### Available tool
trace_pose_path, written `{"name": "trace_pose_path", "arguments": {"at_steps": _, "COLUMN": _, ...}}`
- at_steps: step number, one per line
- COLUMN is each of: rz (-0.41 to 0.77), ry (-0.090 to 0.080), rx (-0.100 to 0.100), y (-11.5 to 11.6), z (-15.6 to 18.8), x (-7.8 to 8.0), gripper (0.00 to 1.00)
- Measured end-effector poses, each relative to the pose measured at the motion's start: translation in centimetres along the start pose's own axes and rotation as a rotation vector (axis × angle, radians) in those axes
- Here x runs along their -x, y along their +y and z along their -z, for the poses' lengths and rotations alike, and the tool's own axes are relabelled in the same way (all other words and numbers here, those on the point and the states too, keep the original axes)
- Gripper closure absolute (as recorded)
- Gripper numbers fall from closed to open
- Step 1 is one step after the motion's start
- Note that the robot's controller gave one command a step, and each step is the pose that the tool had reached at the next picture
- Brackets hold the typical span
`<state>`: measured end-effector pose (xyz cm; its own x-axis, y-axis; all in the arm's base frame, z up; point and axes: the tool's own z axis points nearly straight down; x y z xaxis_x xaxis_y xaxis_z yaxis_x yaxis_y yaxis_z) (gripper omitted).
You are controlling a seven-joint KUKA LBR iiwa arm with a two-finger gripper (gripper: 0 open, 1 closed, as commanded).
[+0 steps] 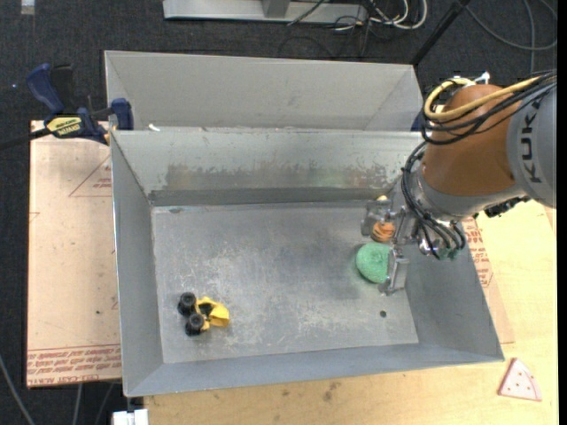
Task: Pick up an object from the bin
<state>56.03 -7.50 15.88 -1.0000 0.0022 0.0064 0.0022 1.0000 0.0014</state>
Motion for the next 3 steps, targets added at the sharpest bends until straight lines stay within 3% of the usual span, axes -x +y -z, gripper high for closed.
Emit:
{"name": "trace_pose_path", "arguments": {"at_steps": 1, "rz": 0.002, "ry": -0.007, "rx": -0.001, "y": 0.0, "z": 0.4, "x": 0.2, "gripper": 0.0}}
{"name": "trace_pose_path", "arguments": {"at_steps": 2, "rz": -0.074, "ry": -0.007, "rx": 0.0, "y": -2.4, "z": -5.1, "x": 0.9, "gripper": 1.0}}
{"name": "trace_pose_path", "arguments": {"at_steps": 3, "rz": -0.073, "ry": -0.007, "rx": 0.0, "y": -2.4, "z": -5.1, "x": 0.9, "gripper": 1.0}}
